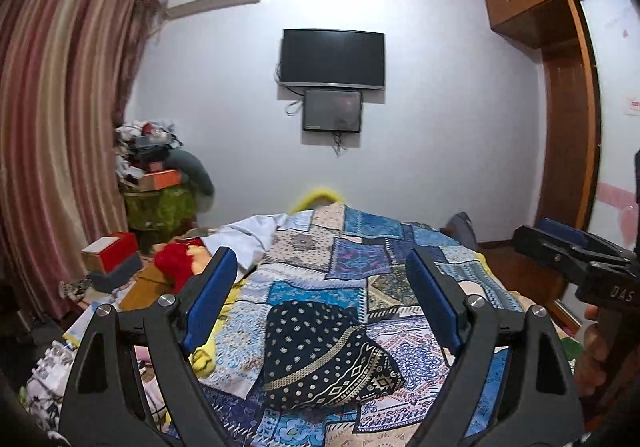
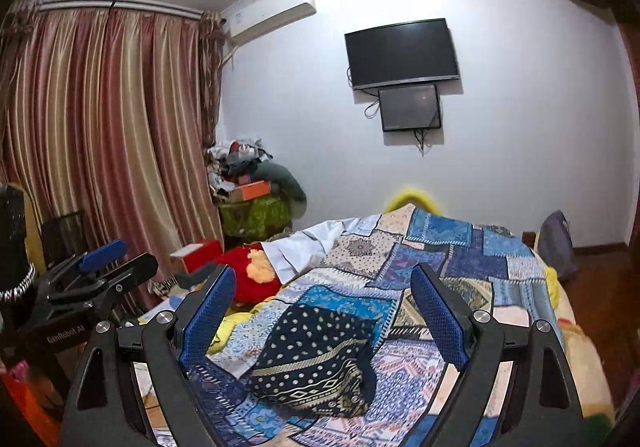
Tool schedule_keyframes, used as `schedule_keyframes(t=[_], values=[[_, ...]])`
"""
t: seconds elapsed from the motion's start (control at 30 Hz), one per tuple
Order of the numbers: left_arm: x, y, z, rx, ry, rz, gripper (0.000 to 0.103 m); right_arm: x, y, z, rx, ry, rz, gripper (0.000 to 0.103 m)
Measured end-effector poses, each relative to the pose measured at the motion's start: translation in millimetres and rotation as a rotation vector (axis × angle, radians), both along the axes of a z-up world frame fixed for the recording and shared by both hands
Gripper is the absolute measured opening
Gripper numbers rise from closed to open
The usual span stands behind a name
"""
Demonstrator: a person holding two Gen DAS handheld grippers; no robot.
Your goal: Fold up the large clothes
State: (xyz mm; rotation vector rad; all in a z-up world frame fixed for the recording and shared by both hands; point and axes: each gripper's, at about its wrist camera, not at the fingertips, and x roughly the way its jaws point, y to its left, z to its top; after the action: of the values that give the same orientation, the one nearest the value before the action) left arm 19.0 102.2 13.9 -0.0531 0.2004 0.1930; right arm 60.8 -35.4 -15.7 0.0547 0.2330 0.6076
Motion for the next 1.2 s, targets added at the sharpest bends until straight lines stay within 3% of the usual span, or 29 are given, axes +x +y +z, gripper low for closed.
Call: schedule_keyframes(t=[0.1,0.17,0.27,0.43,1.2], values=[[-4,-4,-6,-0.002,0.015,-0.001,0.090,-10,-3,-4,0.006,-0.044,-0.017,0.088],[-4,-6,-9,0.003,0.030,0.001,0.099,-14,-2,-7,-0.016,-0.047,-0.039,0.096],[-5,-11,-13,0.023,0.038,0.006,0.103,-19,-5,-14,-0.018,-0.033,-0.067,0.103],[0,-17,-18,0.042,0.057,0.001,0.103,-21,0,-24,-0.060,-0.018,-0.082,0.103],[3,-6,-23,-0.024,0.073,0.008,0.103,-17,13,-35,-0.115,0.000,-0.072,0.103]])
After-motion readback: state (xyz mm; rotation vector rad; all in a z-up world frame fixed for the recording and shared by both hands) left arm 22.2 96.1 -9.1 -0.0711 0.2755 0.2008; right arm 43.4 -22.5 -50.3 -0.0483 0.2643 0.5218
